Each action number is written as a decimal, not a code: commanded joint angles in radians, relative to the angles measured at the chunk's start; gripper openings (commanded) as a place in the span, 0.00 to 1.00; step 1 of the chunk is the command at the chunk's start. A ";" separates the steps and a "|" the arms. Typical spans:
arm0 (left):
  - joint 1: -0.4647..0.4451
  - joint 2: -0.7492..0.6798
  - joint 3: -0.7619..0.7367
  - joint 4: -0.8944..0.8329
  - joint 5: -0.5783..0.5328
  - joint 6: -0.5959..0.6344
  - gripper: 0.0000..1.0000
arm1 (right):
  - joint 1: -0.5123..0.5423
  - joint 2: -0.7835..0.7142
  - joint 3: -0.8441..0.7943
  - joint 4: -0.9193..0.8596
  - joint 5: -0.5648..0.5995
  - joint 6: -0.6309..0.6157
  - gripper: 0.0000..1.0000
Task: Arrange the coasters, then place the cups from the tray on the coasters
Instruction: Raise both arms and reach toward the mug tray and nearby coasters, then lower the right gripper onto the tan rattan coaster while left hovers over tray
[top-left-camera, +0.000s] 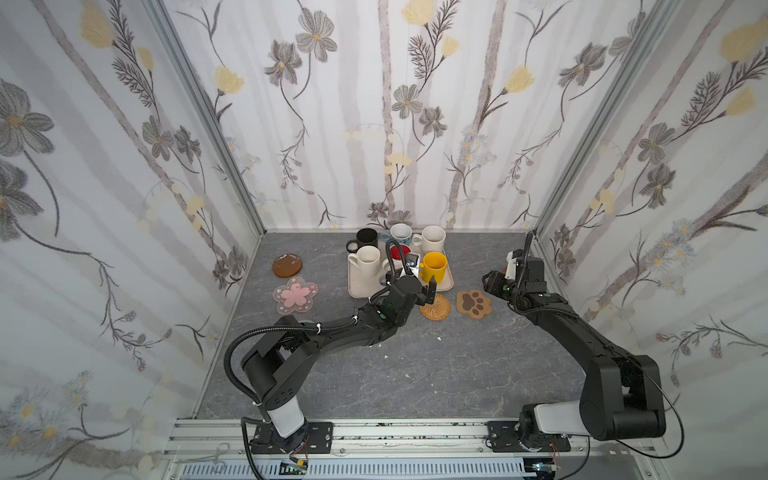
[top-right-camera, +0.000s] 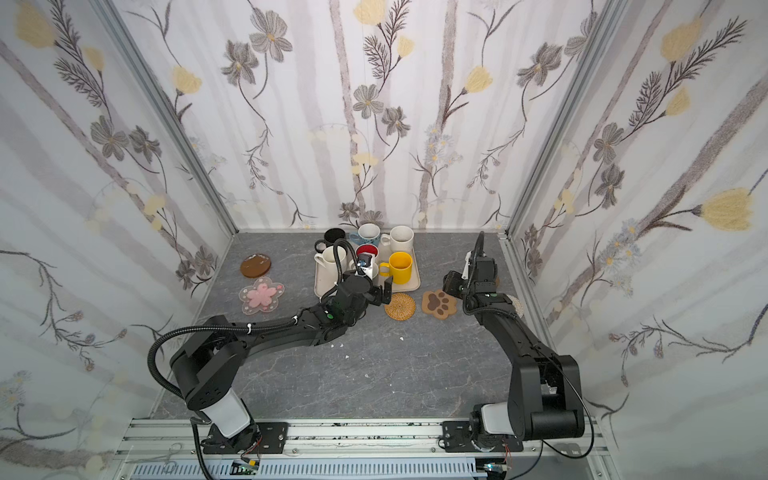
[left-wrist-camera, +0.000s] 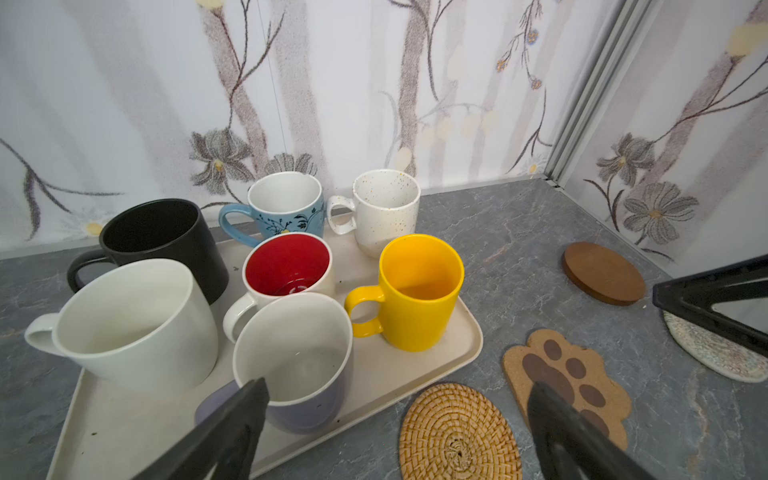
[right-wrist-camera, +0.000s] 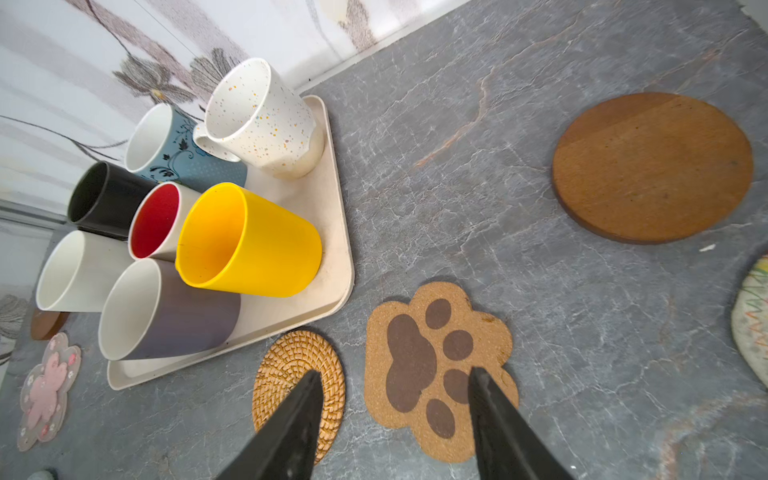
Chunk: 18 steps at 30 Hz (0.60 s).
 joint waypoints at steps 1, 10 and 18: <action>0.029 -0.018 -0.035 0.069 0.028 -0.046 1.00 | 0.036 0.084 0.074 -0.047 0.058 -0.038 0.53; 0.055 -0.015 -0.071 0.092 0.026 -0.051 1.00 | 0.139 0.213 0.147 -0.044 0.065 -0.003 0.46; 0.086 -0.032 -0.102 0.107 0.025 -0.095 1.00 | 0.228 0.295 0.095 0.111 -0.034 0.107 0.35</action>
